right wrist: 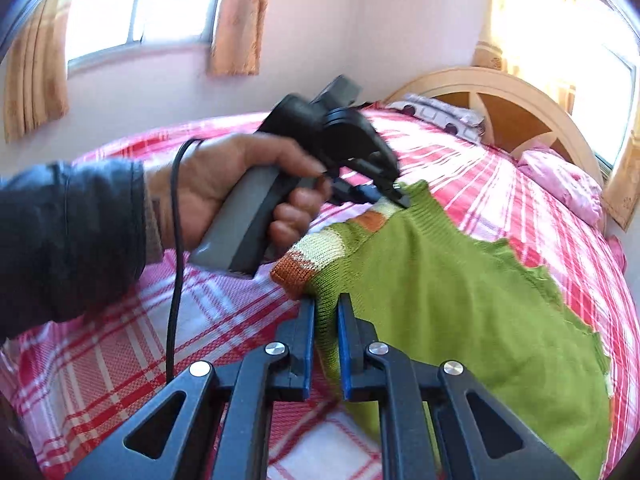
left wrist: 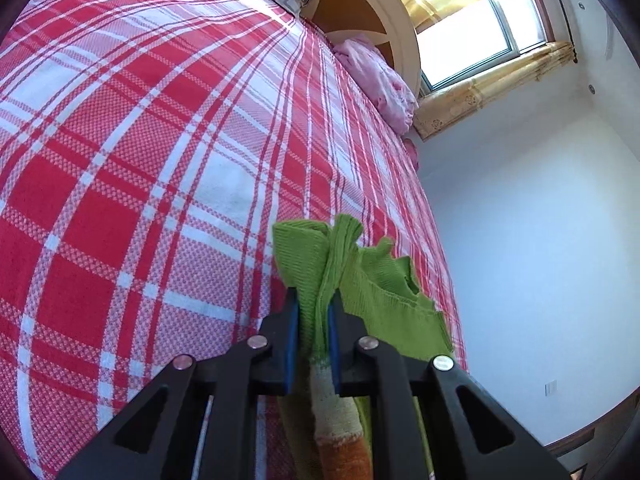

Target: Fold small clothes

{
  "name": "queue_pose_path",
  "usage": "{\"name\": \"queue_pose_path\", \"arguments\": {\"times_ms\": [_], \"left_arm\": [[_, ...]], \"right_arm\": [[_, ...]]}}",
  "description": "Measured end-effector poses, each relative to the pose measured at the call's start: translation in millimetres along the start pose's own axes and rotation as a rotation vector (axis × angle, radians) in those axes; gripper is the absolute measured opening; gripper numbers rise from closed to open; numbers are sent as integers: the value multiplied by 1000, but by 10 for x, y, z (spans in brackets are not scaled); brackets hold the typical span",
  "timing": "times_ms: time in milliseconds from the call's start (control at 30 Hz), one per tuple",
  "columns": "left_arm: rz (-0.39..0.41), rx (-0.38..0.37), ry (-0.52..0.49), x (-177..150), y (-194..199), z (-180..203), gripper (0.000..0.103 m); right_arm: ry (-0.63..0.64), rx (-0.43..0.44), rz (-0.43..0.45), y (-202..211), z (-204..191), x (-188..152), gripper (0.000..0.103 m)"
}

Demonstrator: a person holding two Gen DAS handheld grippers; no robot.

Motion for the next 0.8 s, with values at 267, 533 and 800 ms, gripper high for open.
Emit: {"name": "queue_pose_path", "arguments": {"times_ms": [267,533,800], "left_arm": [[23,-29,-45,66,-41,507,13],[35,-53,-67,104,-312,970,13],[-11,-69,-122,-16,-763,1413,13]], "right_arm": [[-171,25,39,293,570,47,9],[-334,64,58,520,1086,-62,9],[-468,87,61,713,1577,-311,8]]}}
Point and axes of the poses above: each gripper's, at about its wrist camera, not at the fingertips, and y roughly against the way its jaws point, z to its right, x to its top, the point moved 8 cm from there along -y, roughly the way its jaws point, and after that the axes turned 9 degrees about -x, right-handed, at the moved point
